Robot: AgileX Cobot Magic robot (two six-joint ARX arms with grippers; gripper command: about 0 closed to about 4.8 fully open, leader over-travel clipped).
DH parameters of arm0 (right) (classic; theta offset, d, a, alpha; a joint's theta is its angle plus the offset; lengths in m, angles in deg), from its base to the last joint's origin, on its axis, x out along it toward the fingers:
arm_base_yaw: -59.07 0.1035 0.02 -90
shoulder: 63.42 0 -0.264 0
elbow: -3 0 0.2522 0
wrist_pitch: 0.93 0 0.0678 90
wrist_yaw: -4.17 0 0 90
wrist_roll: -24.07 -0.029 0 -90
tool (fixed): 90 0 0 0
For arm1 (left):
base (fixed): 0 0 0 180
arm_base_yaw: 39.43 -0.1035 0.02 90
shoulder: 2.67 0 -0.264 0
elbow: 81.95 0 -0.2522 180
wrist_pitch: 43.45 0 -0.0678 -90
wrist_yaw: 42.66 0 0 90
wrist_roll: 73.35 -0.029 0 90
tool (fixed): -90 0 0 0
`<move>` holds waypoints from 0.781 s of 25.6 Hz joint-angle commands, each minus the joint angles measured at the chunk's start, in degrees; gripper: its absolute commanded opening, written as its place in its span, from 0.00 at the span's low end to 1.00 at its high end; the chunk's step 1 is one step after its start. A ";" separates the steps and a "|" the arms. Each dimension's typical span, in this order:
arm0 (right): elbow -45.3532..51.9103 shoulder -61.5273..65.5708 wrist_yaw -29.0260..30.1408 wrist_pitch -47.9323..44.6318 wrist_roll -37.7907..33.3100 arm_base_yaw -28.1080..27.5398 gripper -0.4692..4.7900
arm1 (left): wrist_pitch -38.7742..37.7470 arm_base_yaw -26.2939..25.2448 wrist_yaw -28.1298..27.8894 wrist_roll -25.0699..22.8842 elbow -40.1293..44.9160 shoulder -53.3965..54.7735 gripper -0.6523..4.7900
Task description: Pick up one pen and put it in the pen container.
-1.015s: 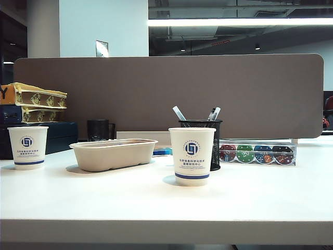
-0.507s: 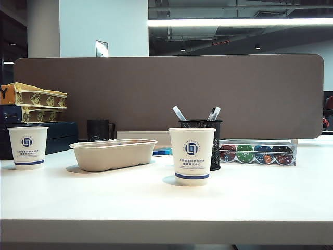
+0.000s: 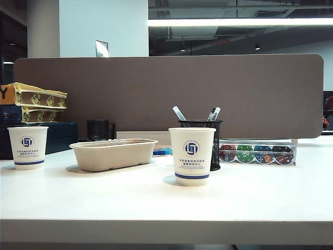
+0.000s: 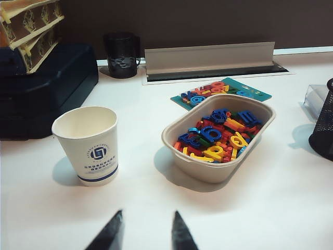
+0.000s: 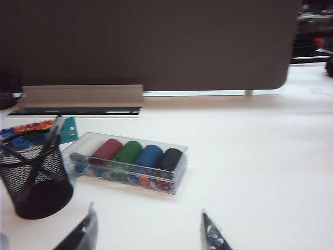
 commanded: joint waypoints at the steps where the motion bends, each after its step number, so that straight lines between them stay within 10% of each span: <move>1: -0.20 -1.49 1.60 2.25 -0.22 -0.04 0.55 | 0.26 -0.04 -0.17 0.20 -0.15 -0.11 0.33; 20: 1.38 -9.51 1.60 6.69 -0.22 -0.09 0.55 | 0.28 -0.04 -0.15 0.20 -0.15 -0.11 0.33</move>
